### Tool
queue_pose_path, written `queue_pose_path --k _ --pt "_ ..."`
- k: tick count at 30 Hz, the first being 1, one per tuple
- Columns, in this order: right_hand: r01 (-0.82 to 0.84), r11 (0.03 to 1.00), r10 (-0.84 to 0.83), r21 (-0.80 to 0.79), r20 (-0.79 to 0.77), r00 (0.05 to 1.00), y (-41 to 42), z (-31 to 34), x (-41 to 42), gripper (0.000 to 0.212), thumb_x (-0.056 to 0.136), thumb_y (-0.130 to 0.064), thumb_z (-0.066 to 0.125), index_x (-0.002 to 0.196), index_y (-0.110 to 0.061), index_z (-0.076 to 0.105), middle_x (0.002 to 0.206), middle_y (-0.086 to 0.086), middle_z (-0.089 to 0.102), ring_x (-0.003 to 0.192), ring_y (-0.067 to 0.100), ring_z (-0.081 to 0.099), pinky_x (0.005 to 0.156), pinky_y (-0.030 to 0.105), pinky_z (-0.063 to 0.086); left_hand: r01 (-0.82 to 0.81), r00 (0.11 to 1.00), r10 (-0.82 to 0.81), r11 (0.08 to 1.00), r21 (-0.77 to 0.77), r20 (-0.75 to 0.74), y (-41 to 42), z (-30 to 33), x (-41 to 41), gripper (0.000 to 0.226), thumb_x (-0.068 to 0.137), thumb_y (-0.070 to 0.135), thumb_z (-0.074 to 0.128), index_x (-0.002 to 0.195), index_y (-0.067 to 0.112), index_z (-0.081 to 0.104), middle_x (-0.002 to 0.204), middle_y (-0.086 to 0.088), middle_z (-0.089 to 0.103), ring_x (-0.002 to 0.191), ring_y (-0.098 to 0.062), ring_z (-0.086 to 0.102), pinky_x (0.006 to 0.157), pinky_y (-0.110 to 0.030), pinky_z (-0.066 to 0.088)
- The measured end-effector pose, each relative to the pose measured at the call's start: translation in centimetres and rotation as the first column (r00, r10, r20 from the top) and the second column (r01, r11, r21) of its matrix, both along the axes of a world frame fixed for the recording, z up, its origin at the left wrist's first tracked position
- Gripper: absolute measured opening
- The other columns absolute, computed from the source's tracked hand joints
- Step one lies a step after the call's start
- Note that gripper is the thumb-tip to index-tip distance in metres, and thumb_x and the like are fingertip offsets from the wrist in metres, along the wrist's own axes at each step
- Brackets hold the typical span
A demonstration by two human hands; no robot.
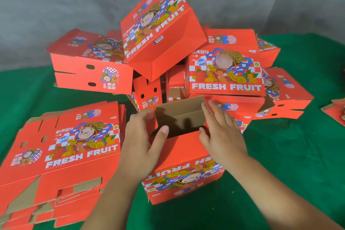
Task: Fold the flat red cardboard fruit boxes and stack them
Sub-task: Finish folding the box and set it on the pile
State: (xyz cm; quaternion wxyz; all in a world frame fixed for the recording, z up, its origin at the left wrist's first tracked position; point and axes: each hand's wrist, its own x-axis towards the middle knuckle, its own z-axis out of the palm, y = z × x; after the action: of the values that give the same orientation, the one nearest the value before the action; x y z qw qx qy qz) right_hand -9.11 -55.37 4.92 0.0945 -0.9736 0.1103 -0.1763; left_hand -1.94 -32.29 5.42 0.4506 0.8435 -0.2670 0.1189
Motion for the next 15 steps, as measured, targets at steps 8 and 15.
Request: queue_pose_path --k 8,15 --pt "0.059 0.995 -0.062 -0.085 -0.036 0.997 0.2 -0.4 -0.2 0.078 0.095 -0.042 0.052 0.164 -0.028 0.018 0.160 0.005 0.035 0.124 0.033 0.046 0.101 0.048 0.046 0.000 0.992 0.015 0.992 0.127 -0.122 -0.8 0.4 0.1 0.057 0.093 0.081 0.027 0.132 0.051 0.055 0.149 0.004 0.038 0.149 -0.014 0.028 0.120 -0.042 0.028" --pt "0.009 0.999 -0.008 -0.050 0.019 1.000 0.4 -0.6 -1.3 0.059 0.098 -0.038 0.045 0.155 -0.027 0.044 0.165 -0.004 0.034 0.136 0.032 0.043 0.108 0.049 0.041 -0.039 0.969 0.124 0.929 0.368 -0.212 -0.6 1.1 1.9 0.068 0.087 0.084 -0.006 0.145 0.071 0.027 0.117 0.008 0.038 0.118 -0.024 0.036 0.108 -0.042 0.025"
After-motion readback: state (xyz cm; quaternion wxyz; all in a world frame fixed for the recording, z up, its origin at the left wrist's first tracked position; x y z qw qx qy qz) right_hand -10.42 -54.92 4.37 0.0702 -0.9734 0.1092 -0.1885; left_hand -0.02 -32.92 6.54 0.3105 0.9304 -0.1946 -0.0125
